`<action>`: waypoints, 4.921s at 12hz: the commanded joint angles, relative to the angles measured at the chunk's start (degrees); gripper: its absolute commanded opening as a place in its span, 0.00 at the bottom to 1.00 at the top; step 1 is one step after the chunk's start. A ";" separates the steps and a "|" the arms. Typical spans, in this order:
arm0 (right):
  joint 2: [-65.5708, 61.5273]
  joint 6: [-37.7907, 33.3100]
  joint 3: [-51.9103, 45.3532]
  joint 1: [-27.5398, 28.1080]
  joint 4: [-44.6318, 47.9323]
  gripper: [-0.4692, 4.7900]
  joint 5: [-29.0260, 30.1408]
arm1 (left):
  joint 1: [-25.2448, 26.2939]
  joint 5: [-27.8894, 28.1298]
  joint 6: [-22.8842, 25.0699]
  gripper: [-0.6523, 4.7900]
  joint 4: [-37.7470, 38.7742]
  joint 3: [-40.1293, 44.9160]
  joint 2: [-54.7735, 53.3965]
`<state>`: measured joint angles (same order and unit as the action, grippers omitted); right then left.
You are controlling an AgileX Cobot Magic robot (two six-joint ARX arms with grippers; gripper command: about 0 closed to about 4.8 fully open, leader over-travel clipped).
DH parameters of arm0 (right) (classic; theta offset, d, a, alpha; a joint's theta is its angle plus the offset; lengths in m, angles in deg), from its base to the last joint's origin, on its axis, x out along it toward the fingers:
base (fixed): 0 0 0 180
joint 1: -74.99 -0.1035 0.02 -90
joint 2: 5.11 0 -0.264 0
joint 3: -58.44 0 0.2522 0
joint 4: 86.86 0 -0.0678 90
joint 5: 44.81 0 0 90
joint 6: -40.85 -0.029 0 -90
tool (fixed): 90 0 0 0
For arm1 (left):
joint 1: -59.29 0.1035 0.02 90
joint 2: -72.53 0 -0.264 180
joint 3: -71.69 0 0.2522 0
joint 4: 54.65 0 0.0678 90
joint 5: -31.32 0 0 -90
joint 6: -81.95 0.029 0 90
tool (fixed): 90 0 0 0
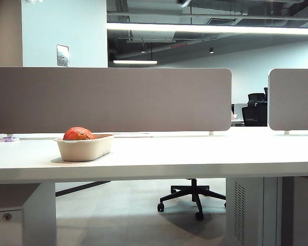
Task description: Pick up the orange and place it into the paper lunchbox.
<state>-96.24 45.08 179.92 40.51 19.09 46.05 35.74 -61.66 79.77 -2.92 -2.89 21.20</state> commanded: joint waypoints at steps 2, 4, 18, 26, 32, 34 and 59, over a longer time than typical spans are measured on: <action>9.73 -3.80 -8.22 0.00 2.80 0.08 -3.98 | 0.00 -2.84 0.26 0.11 -0.77 -0.28 0.13; 14.49 -5.33 -12.87 0.00 5.42 0.08 -4.00 | 0.00 -2.84 0.26 0.11 -0.79 -0.28 0.13; 68.81 -5.77 -76.67 0.02 40.57 0.08 -20.26 | -0.07 -3.69 0.44 0.11 1.97 9.97 5.92; 81.61 -6.12 -79.95 -0.13 40.41 0.09 -22.82 | -0.04 2.84 -1.60 0.11 -16.15 37.94 42.47; 86.44 -6.12 -79.93 -0.39 39.12 0.09 -23.04 | 23.43 2.78 -7.28 0.11 -32.54 55.69 51.12; 86.44 -6.12 -79.93 -0.39 39.12 0.09 -23.04 | 28.46 2.73 -7.28 0.11 -37.88 58.93 51.12; 90.99 -7.28 -107.62 26.73 62.69 0.09 -7.21 | 20.37 6.80 2.60 0.11 -37.64 60.61 51.12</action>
<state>-5.27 38.08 72.56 67.24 80.92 38.90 56.16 -55.00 82.35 -40.05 57.61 72.13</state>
